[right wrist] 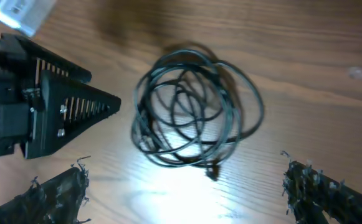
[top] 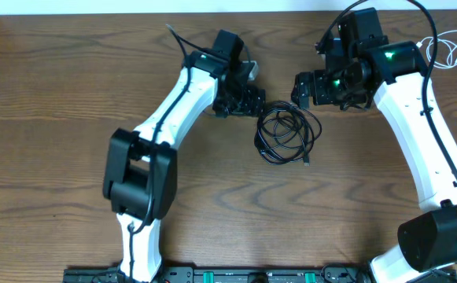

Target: Untangle cables

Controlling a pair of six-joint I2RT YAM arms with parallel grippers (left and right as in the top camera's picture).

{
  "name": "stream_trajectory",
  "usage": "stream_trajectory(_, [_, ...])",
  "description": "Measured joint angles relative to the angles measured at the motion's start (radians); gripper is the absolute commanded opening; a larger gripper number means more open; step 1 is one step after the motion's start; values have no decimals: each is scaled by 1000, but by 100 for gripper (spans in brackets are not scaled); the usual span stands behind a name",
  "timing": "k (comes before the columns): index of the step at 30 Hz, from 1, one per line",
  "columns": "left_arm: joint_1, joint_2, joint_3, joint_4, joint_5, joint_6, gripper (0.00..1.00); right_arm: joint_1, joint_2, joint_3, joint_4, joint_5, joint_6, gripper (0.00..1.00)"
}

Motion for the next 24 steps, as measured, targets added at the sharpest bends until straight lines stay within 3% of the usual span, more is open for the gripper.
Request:
stream_trajectory(4, [1,68,0,51,-1,-2,56,-7,0,0,0,52,11,99])
stream_trajectory(13, [-44,121,0,55,-8,-7,47,-39,0,0,-5,81,15,99])
stream_trajectory(19, [-73,134,0,55,-62,-14,21,-39,0,0,-13,81,16,99])
stream_trajectory(20, [-77,137,0,57,-84,-10,10,-39,1,0,-15,81,16,99])
stream_trajectory(24, [-82,142,0,74,-114,-14,7,-39,1,0,-22,81,16,99])
